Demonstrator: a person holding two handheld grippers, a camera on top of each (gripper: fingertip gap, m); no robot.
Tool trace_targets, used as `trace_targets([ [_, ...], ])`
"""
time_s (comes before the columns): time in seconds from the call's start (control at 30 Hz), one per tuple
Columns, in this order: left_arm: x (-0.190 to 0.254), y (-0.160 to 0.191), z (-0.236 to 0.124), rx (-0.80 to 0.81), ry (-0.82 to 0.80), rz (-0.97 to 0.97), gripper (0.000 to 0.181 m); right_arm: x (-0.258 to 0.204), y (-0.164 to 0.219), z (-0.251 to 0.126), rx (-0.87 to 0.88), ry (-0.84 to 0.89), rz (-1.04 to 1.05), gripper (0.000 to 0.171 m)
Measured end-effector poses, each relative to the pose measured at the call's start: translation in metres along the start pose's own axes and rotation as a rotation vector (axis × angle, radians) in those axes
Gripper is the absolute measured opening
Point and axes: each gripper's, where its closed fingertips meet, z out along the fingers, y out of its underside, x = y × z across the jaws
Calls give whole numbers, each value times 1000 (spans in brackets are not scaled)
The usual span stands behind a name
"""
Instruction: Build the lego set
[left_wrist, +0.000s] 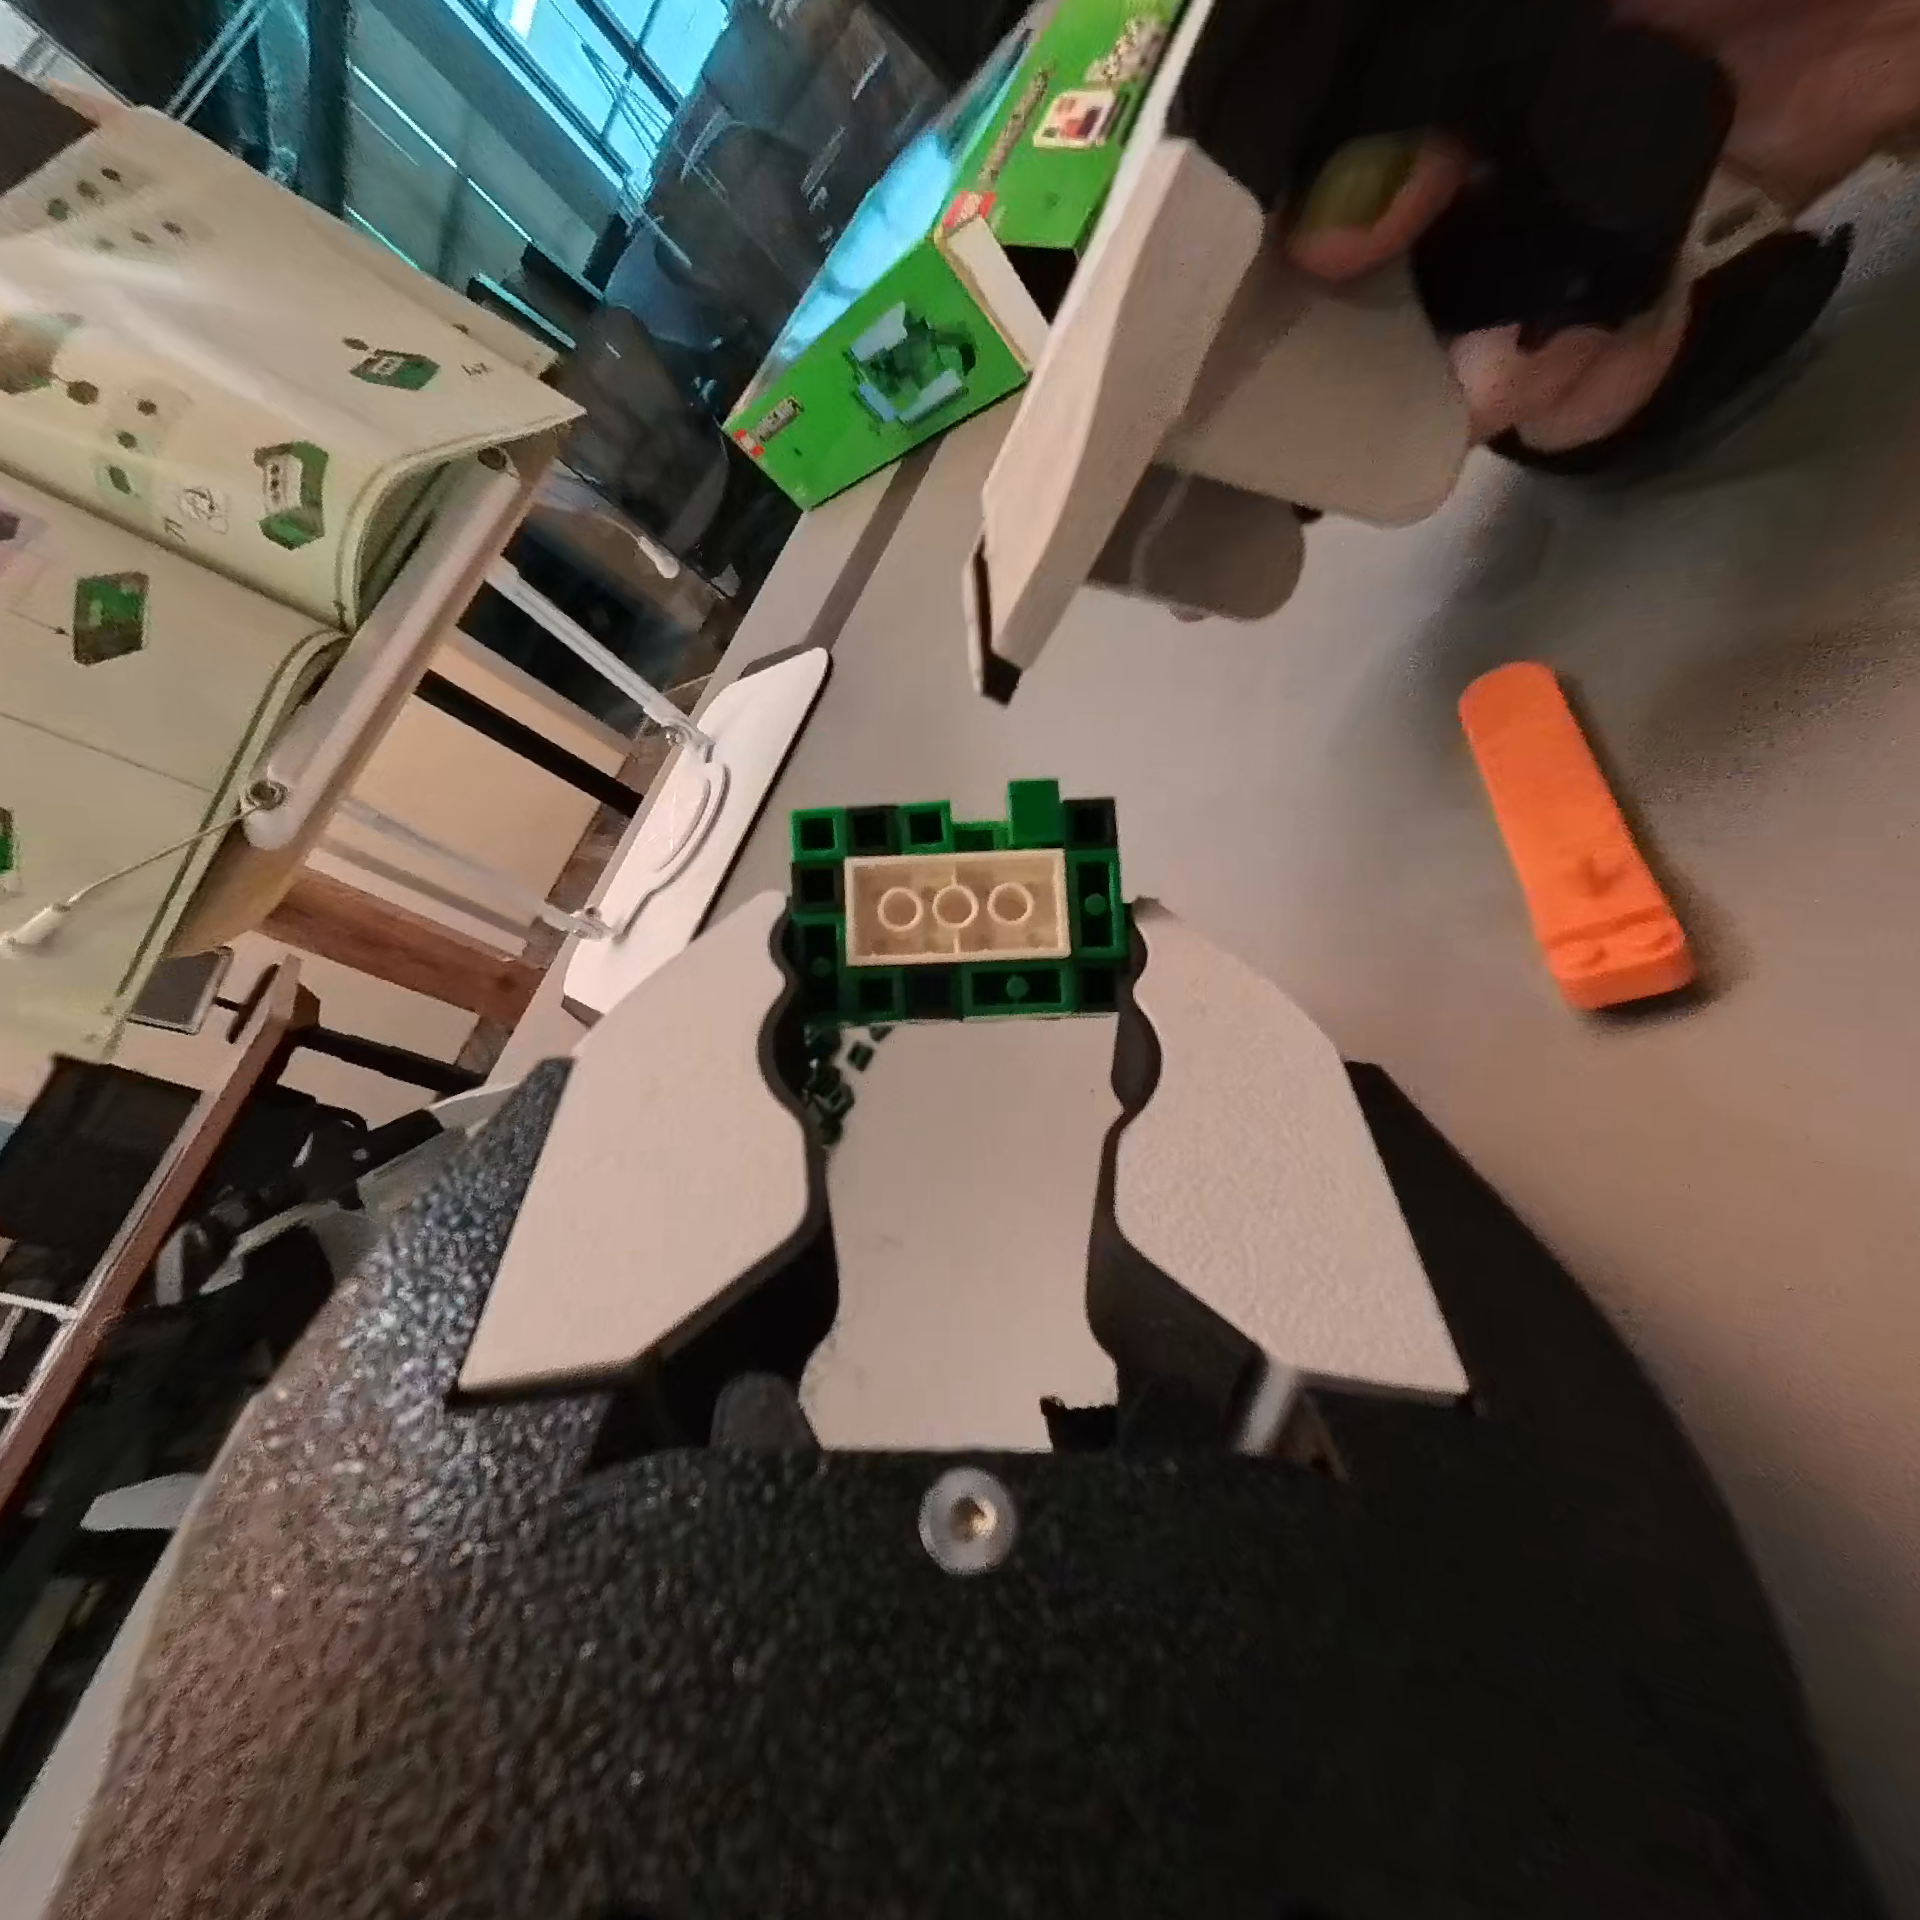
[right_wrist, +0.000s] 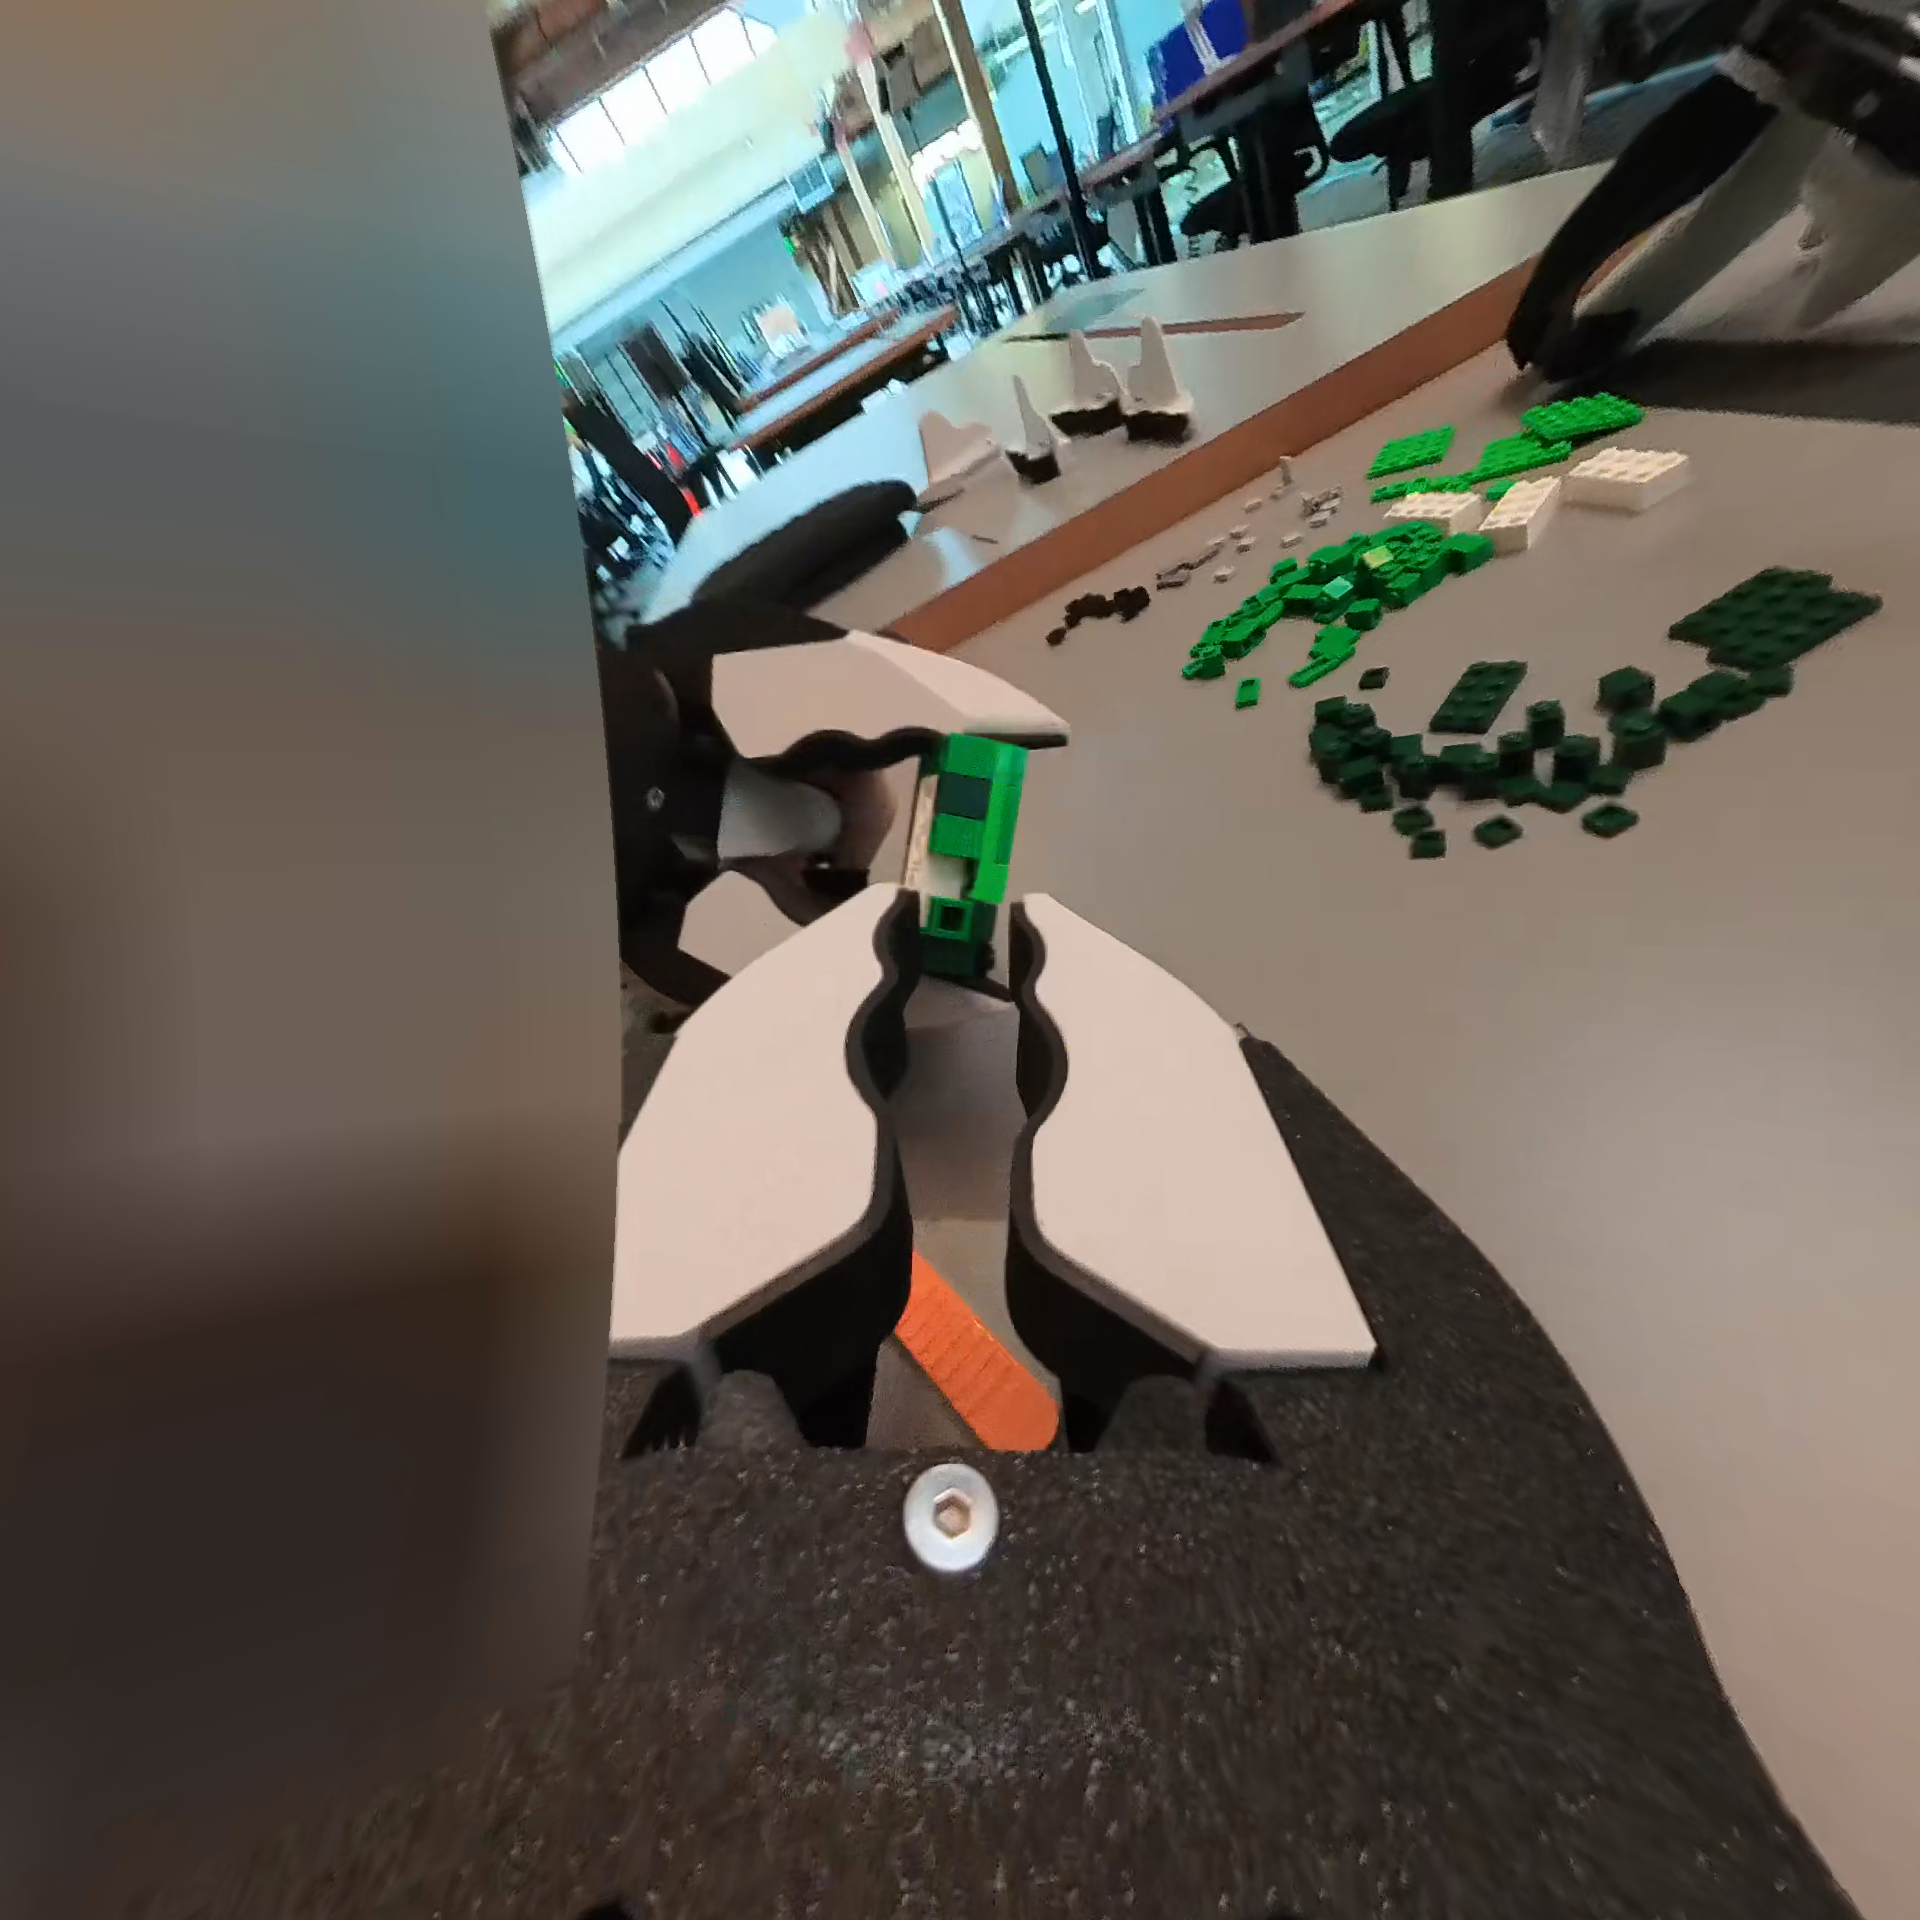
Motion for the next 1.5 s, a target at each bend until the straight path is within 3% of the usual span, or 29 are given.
trace_targets([
  [0.2, 4, -3, 1, -4, -13, 86, 56, -4, 11, 13, -110, 130, -219, 18],
  [0.73, -5, 8, 0, -50, -34, 91, 56, 13, 11, 8, -141, 210, -268, 9],
  [0.87, -13, 35, -4, -156, 69, -52, 56, 50, 16, 13, -236, 297, -385, 9],
  [1.0, -5, 70, -13, -271, 328, -306, 56, 64, 21, 32, -333, 264, -518, 9],
  [1.1, -7, 86, -23, -311, 420, -421, 56, 75, 24, 43, -406, 242, -611, 9],
  [1.27, -15, 99, -37, -311, 483, -552, 56, 88, 26, 59, -471, 199, -667, 9],
  [1.5, -15, 116, -48, -378, 523, -592, 56, 87, 34, 69, -542, 129, -653, 11],
])
